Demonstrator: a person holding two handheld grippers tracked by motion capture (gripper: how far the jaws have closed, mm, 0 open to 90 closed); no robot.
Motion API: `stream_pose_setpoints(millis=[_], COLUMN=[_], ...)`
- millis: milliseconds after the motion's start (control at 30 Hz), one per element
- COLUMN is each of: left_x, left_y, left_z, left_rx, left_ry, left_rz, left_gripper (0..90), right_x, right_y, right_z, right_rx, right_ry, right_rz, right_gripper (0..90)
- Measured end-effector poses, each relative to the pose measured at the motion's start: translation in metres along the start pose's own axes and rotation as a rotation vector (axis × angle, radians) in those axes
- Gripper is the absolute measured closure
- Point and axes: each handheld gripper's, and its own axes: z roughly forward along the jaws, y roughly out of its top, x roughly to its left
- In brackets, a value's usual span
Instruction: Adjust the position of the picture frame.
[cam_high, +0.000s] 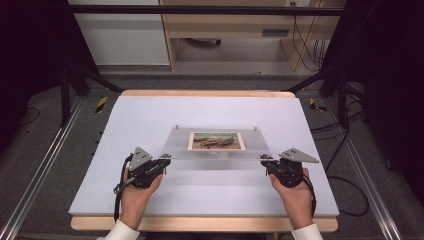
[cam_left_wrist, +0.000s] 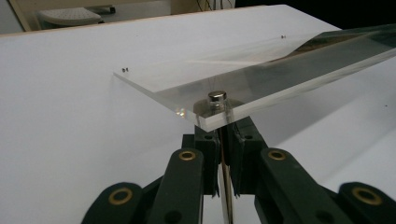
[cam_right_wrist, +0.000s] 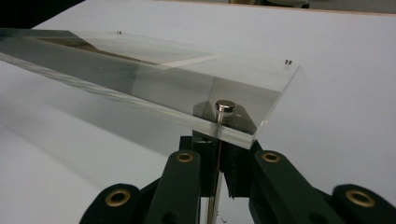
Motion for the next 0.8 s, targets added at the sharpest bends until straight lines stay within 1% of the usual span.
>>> stream_pose_setpoints(millis=[200,367,700,800], left_x=[-0.002,-0.004,-0.003,-0.003], left_y=[-0.004,-0.006,-0.009,-0.009], left_z=[0.002,0.004,0.005,0.005], left_rx=[0.022,0.029,0.034,0.037], left_ry=[0.001,0.001,-0.003,-0.003], left_rz=[0.018,0.025,0.021,0.025], left_gripper=[82.7,82.9,83.2,83.2], right_x=[-0.001,-0.002,-0.001,-0.002], right_y=[-0.004,-0.007,-0.011,-0.012], right_z=[0.002,0.004,0.005,0.005], right_rx=[0.011,0.016,0.023,0.024], right_ry=[-0.009,-0.016,-0.02,-0.02], right_rz=[0.006,0.013,0.011,0.009], right_gripper=[84.7,84.8,84.9,84.8])
